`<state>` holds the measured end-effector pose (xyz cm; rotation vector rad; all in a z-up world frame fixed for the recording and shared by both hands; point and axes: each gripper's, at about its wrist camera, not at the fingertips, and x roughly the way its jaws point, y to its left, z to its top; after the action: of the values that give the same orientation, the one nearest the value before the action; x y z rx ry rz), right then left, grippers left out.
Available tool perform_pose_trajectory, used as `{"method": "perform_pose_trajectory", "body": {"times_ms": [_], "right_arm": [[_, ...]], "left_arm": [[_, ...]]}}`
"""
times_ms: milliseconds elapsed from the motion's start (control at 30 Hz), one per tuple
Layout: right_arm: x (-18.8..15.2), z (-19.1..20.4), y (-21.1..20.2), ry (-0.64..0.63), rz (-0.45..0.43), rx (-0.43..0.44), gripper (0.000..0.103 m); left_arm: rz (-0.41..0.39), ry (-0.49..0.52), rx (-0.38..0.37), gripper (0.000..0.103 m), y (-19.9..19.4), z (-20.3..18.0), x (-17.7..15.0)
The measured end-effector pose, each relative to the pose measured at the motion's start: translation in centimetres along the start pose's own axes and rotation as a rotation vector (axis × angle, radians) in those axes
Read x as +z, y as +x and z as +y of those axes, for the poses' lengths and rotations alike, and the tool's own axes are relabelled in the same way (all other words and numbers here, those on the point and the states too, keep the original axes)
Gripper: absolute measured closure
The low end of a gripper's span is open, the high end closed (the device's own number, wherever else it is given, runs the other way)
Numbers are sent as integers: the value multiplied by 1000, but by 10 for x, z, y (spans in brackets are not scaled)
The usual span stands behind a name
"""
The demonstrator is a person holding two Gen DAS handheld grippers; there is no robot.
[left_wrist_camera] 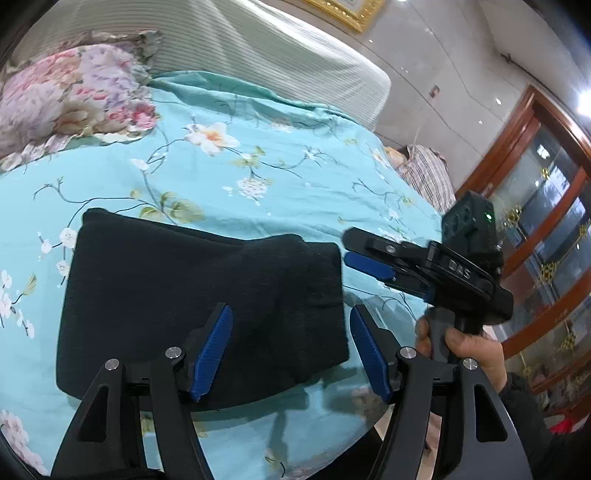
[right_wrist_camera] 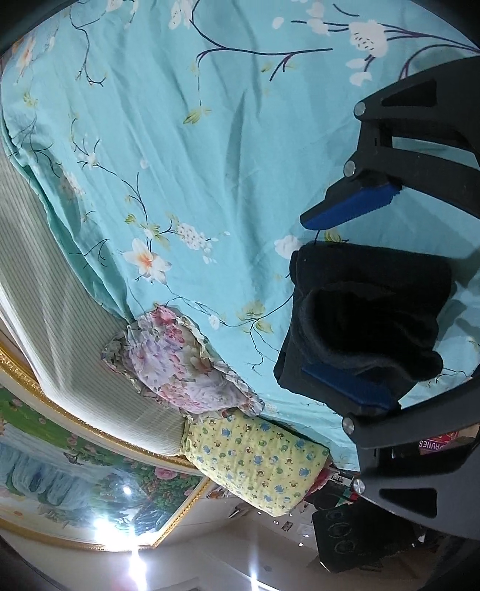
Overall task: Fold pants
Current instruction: 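Lower the folded end onto the stack and open both grippers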
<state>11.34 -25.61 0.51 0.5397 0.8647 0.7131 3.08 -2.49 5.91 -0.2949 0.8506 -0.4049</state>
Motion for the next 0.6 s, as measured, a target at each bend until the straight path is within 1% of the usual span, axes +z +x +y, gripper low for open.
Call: {"method": "perform_pose_trajectory", "body": {"times_ms": [167, 600], "right_arm": [[-5, 13, -1, -22, 6, -15, 21], [-22, 36, 3, -55, 28, -75, 18]], "left_arm": [[-12, -53, 16, 36, -5, 19, 1], [-52, -161, 44, 34, -21, 59, 0]]}}
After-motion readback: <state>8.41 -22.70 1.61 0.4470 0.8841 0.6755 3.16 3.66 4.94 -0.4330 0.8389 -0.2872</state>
